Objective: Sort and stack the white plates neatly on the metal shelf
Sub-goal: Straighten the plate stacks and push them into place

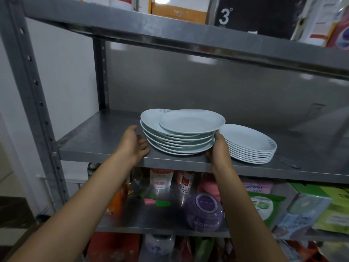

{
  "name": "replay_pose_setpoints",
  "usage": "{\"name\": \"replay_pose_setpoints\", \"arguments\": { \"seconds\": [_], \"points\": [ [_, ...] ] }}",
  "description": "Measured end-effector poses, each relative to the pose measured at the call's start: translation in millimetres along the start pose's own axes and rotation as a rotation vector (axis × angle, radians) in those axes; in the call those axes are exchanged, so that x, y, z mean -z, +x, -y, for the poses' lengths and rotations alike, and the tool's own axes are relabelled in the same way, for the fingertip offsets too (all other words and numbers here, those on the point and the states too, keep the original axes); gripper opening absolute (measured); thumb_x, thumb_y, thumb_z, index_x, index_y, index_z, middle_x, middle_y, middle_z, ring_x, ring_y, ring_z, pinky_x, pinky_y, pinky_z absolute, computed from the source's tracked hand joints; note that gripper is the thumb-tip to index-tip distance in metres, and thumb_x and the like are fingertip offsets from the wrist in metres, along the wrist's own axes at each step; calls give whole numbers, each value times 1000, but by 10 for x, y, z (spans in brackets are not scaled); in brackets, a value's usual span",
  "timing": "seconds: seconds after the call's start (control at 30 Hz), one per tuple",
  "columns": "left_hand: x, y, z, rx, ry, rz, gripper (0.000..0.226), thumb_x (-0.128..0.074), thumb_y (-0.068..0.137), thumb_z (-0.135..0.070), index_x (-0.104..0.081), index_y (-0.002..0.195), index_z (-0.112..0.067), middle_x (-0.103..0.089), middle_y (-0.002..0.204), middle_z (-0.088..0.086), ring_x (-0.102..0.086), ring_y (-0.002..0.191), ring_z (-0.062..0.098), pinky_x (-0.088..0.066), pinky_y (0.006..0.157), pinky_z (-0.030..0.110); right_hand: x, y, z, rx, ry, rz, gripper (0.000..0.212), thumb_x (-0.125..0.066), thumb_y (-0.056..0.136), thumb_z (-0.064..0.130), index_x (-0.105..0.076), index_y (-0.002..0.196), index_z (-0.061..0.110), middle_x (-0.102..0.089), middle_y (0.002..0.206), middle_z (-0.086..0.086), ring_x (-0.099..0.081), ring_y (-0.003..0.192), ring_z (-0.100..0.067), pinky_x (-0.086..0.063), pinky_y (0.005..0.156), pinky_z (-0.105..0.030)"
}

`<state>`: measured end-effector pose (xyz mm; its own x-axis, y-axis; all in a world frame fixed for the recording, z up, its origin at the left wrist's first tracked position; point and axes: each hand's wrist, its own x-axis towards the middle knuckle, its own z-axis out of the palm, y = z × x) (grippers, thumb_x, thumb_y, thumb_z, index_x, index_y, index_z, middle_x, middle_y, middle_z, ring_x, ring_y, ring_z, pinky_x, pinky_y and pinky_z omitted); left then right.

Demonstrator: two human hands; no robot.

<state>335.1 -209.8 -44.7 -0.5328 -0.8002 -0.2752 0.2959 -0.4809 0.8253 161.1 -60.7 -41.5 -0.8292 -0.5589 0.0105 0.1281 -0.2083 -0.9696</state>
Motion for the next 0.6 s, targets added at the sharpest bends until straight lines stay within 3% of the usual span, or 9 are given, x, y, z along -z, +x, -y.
{"name": "replay_pose_setpoints", "arguments": {
  "seconds": [0.07, 0.1, 0.17, 0.23, 0.3, 0.37, 0.5, 0.6],
  "points": [
    [-15, 41, -29, -94, 78, -90, 32, -40, 94, -44, -52, 86, -15, -48, 83, 4, -49, 77, 16, -45, 77, 33, -4, 49, 61, 155, -195, -115, 38, -36, 96, 29, -66, 102, 7, -69, 97, -3, -61, 86, -17, -44, 70, -31],
    [-30, 46, -47, -149, 116, -112, 31, -40, 95, -44, -51, 84, -17, -48, 81, 1, -47, 73, 14, -43, 76, 32, -3, 81, 88, 187, -239, -149, 41, -34, 95, 31, -65, 102, 5, -67, 98, -5, -60, 88, -20, -43, 71, -33],
    [-32, 114, -80, -248, 215, -93, 35, -36, 97, -46, -55, 106, -17, -56, 99, -1, -52, 90, 14, -42, 90, 33, -7, 124, 127, 202, -263, -182, 49, -30, 92, 43, -63, 111, 12, -66, 107, -3, -60, 99, -22, -45, 80, -36],
    [-16, 214, -124, -350, 297, -73, 54, -36, 92, -53, -46, 134, -21, -51, 133, -3, -47, 120, 15, -33, 109, 39, -14, 148, 170, 221, -269, -190, 50, -29, 93, 46, -61, 115, 15, -65, 113, -1, -58, 104, -22, -43, 85, -37],
    [-6, 303, -198, -459, 391, -54, 65, -36, 84, -58, -40, 140, -27, -44, 145, -5, -40, 131, 14, -28, 113, 43, -36, 174, 214, 237, -259, -173, 54, -31, 89, 50, -59, 121, 16, -63, 121, 0, -56, 114, -21, -42, 98, -40],
    [-30, 408, -252, -487, 439, -42, 73, -37, 79, -63, -37, 143, -28, -41, 147, -6, -38, 134, 13, -27, 114, 42, -48, 233, 238, 230, -223, -161, 63, -35, 82, 56, -57, 127, 19, -60, 130, 2, -53, 121, -19, -38, 107, -44],
    [-132, 542, -370, -418, 319, 25, 69, -47, 81, -61, -50, 136, -19, -55, 136, -1, -55, 120, 15, -37, 109, 41, -58, 279, 235, 259, -132, -114, 44, -38, 98, 36, -48, 137, 19, -52, 131, 10, -49, 119, -8, -35, 98, -26],
    [-113, 772, -350, -373, 273, 63, 67, -56, 77, -62, -56, 130, -22, -62, 128, -1, -60, 113, 16, -41, 105, 40, -63, 310, 175, 260, -129, -97, 50, -38, 99, 30, -32, 148, 21, -42, 146, 6, -41, 131, -12, -33, 106, -30]
  ]
}}
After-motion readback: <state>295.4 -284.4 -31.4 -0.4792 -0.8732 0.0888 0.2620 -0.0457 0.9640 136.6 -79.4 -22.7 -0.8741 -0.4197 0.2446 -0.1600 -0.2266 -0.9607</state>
